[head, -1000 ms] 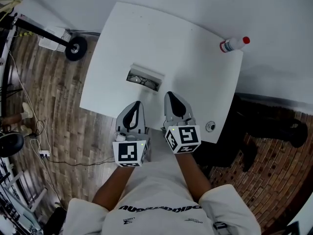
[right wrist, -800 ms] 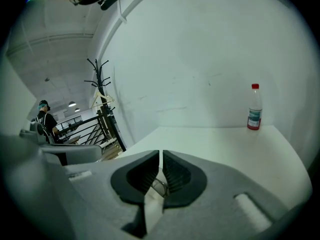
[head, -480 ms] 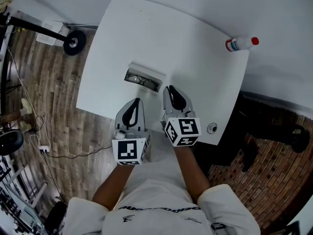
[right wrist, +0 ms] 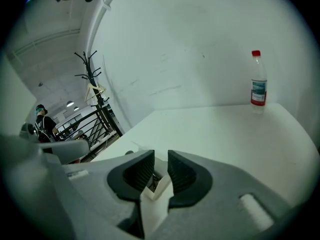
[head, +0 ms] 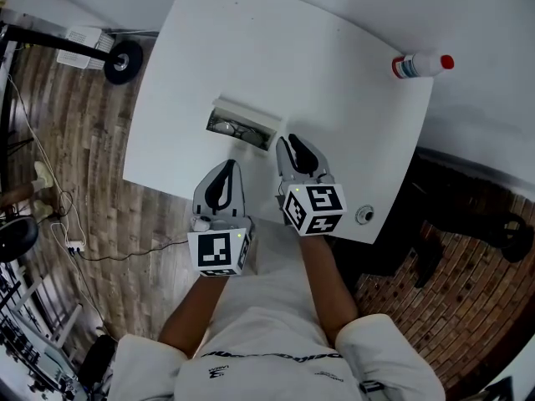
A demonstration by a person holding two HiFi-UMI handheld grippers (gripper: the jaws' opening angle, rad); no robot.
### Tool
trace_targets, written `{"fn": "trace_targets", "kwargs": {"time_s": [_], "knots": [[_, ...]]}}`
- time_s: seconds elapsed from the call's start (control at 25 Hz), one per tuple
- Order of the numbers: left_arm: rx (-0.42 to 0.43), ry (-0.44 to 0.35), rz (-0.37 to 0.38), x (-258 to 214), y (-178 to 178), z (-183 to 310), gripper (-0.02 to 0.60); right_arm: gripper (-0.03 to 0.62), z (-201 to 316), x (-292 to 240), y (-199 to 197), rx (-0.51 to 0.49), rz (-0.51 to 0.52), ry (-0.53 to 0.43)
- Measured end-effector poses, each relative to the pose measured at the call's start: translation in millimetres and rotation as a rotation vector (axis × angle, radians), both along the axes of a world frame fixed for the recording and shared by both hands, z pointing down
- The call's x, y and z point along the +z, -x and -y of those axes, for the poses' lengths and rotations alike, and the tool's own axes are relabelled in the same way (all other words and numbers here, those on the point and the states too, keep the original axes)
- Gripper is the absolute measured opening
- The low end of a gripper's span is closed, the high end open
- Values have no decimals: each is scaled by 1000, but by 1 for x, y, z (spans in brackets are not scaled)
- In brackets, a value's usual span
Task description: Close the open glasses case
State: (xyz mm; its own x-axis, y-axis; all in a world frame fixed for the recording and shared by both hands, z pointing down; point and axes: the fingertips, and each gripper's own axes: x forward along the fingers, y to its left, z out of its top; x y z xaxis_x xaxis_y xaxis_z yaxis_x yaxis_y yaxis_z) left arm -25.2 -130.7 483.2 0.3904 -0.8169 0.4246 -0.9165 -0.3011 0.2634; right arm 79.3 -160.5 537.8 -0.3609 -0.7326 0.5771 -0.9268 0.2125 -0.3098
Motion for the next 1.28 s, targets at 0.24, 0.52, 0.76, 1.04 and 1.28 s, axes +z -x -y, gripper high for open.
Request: {"fn": "trace_targets", "kwargs": {"time_s": [0.24, 0.52, 0.76, 1.04, 1.28], "knots": [[-24, 30, -25, 8, 3, -2, -3, 69, 2, 10, 3, -3, 14, 16], [-38, 49, -28, 16, 4, -7, -3, 69, 4, 22, 3, 1, 25, 39], [-46, 57, -39, 19, 6, -9, -3, 69, 6, 29, 10, 1, 68, 65], [-44, 59, -44, 17, 6, -9, -3, 69, 10, 31, 9, 10, 76, 80], [-33, 65, -51, 19, 5, -10, -3, 57, 10, 36, 9, 15, 36, 95]]}}
